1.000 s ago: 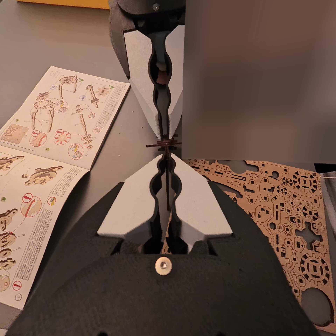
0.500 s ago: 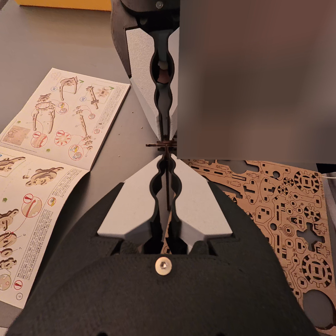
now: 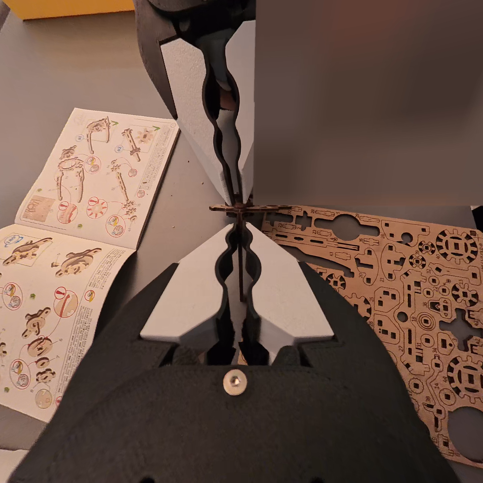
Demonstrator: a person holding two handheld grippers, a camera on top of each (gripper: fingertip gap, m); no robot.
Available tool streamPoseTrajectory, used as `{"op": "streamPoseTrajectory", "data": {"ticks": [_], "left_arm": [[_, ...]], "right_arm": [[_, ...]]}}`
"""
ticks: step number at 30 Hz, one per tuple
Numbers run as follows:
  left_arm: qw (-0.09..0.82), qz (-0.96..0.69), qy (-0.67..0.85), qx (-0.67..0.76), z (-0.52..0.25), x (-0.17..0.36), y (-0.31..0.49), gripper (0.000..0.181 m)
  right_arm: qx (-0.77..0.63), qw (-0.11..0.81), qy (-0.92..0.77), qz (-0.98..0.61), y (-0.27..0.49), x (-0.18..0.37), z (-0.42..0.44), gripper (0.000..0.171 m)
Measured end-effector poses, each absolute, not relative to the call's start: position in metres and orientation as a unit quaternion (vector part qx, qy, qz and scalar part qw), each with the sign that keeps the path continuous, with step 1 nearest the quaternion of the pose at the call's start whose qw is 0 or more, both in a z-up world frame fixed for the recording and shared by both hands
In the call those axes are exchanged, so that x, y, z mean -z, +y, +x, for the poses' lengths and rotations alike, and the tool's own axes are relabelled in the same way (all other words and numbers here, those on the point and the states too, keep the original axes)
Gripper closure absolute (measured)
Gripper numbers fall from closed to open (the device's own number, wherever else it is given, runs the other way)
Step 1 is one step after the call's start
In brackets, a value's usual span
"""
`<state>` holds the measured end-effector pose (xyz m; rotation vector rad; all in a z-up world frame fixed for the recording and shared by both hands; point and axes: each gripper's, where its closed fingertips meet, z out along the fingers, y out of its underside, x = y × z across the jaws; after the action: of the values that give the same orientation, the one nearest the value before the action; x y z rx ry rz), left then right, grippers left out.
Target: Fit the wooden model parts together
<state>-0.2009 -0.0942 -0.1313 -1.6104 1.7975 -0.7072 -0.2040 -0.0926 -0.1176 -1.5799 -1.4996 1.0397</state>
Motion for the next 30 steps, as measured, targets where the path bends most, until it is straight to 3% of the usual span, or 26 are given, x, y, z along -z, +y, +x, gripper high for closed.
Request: {"op": "streamPoseTrajectory", "data": {"ticks": [15, 17, 18, 19, 25, 30], "left_arm": [[0.327, -0.605, 0.688, 0.232, -0.203, 0.132, -0.083, 0.181], [0.332, -0.603, 0.678, 0.258, -0.199, 0.126, -0.085, 0.181], [0.337, -0.606, 0.668, 0.272, -0.198, 0.122, -0.085, 0.181], [0.339, -0.609, 0.659, 0.285, -0.197, 0.119, -0.085, 0.181], [0.343, -0.614, 0.651, 0.288, -0.196, 0.119, -0.085, 0.181], [0.354, -0.611, 0.648, 0.284, -0.195, 0.116, -0.085, 0.181]], "right_arm": [[-0.388, 0.374, -0.570, -0.620, -0.081, 0.116, -0.205, 0.169], [-0.419, 0.376, -0.556, -0.612, -0.084, 0.106, -0.202, 0.163], [-0.427, 0.395, -0.538, -0.610, -0.080, 0.098, -0.202, 0.149], [-0.434, 0.404, -0.533, -0.604, -0.081, 0.093, -0.203, 0.147], [-0.380, 0.417, -0.568, -0.599, -0.083, 0.106, -0.204, 0.163], [-0.400, 0.408, -0.558, -0.602, -0.083, 0.104, -0.203, 0.164]]}}
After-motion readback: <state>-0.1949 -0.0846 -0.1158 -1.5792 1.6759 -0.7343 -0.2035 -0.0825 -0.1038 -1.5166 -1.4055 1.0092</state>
